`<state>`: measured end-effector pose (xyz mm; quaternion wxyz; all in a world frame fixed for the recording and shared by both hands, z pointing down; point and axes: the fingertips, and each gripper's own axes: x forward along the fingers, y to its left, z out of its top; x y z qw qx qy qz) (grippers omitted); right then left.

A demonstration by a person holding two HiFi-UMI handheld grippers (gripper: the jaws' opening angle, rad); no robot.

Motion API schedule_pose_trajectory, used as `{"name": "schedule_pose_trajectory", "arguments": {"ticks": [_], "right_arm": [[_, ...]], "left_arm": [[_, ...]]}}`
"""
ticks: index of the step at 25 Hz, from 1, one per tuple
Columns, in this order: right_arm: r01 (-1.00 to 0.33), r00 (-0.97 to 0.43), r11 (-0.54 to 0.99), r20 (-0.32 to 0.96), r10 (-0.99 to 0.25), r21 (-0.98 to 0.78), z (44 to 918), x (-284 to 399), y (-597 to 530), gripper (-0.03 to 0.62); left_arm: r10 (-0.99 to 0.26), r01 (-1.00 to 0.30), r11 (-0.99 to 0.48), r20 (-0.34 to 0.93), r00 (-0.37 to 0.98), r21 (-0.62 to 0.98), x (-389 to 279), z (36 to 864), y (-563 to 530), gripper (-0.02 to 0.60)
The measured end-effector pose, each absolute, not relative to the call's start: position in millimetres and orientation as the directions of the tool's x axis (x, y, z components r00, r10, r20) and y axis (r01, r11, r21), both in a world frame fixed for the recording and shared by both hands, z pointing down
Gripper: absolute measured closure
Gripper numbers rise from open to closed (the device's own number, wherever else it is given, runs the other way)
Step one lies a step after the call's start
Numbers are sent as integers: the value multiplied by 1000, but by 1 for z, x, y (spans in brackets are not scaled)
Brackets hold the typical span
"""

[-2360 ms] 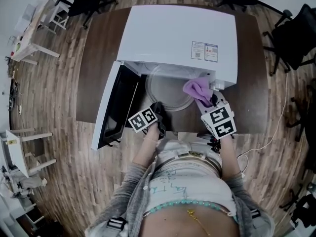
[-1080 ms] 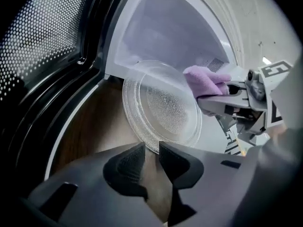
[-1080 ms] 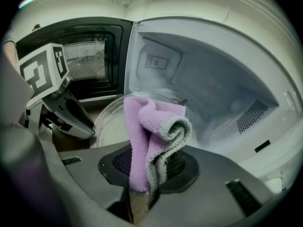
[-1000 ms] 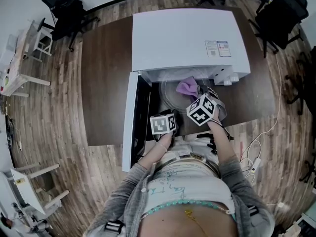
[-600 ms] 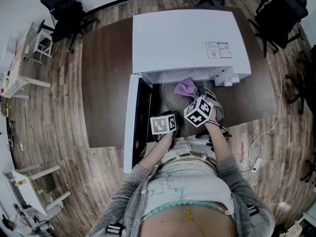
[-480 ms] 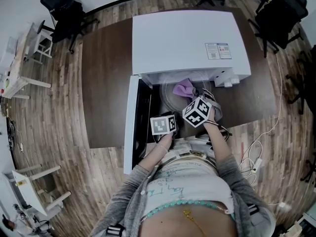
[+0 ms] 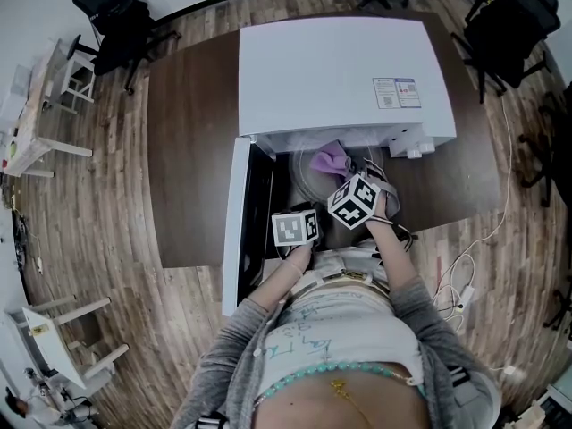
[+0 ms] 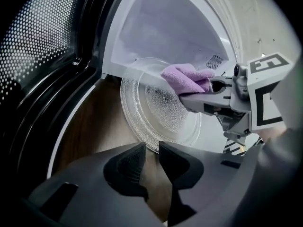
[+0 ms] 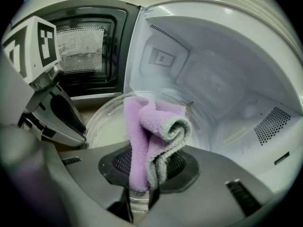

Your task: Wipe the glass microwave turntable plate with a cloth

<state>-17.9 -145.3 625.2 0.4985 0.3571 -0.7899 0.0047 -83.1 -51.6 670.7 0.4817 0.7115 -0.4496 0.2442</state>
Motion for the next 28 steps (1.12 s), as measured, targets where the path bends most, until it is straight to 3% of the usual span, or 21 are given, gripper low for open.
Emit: {"name": "schedule_pose_trajectory", "arguments": {"ticks": [28], "right_arm": [[-505, -226, 779, 814, -535, 372, 637, -7, -132, 479]], "left_arm": [[-423, -867, -102, 768, 481, 487, -86, 671, -52, 486]]}}
